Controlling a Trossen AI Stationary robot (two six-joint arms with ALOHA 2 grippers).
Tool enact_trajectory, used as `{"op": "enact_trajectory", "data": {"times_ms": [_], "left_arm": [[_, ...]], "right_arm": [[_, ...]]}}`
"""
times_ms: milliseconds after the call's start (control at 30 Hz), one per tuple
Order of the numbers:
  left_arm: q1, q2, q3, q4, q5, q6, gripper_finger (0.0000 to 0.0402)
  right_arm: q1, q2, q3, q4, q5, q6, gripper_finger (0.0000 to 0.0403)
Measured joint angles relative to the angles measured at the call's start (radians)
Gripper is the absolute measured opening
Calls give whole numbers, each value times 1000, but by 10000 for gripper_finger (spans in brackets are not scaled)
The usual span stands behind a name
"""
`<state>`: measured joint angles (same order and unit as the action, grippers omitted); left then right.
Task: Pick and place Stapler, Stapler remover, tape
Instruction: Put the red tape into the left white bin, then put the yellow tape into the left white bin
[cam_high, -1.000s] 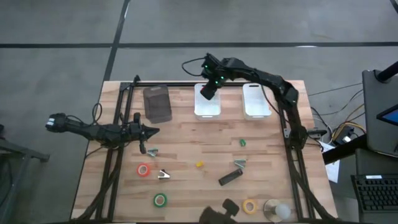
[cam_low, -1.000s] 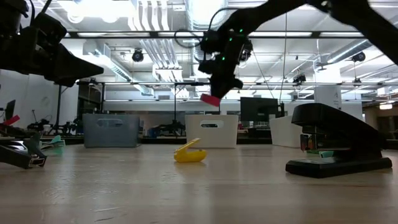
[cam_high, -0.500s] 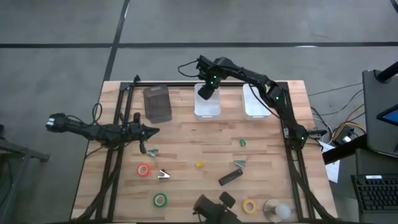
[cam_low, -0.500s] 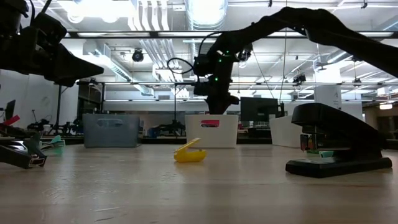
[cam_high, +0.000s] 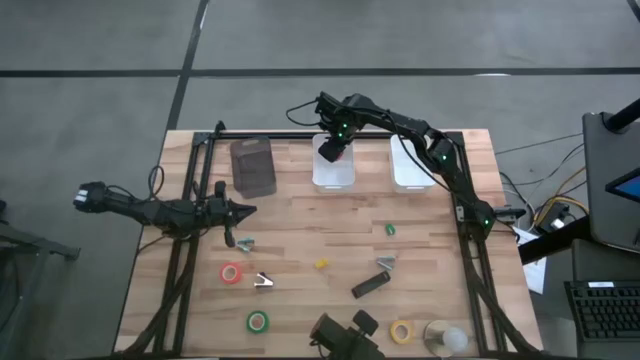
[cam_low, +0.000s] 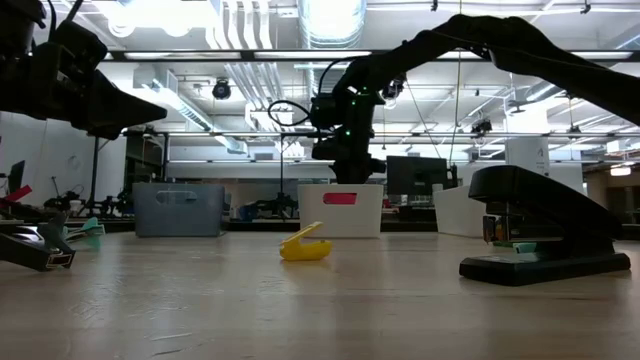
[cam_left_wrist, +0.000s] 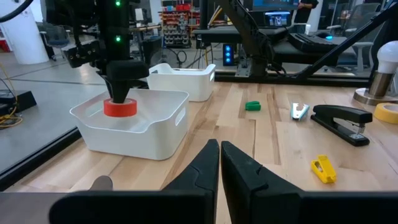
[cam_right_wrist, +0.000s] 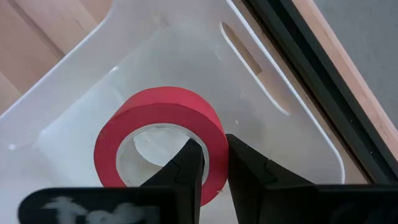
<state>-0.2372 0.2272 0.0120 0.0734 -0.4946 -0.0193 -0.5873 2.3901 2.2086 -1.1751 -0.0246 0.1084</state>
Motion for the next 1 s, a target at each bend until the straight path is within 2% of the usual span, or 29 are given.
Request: {"op": "enact_trajectory", "data": {"times_ms": [133, 433, 600, 767, 1000], "left_arm": [[0, 0, 0, 0, 0, 0, 21], [0, 0, 0, 0, 0, 0, 21], [0, 0, 0, 0, 0, 0, 21], [0, 0, 0, 0, 0, 0, 21], [0, 0, 0, 0, 0, 0, 21]], "right_arm": [[0, 0, -1, 0, 0, -3, 63], [0, 0, -4, 1, -1, 11, 134], [0, -4, -4, -6, -1, 6, 158], [6, -39, 0, -29, 1, 4, 164], [32, -61, 0, -43, -1, -2, 152]]}}
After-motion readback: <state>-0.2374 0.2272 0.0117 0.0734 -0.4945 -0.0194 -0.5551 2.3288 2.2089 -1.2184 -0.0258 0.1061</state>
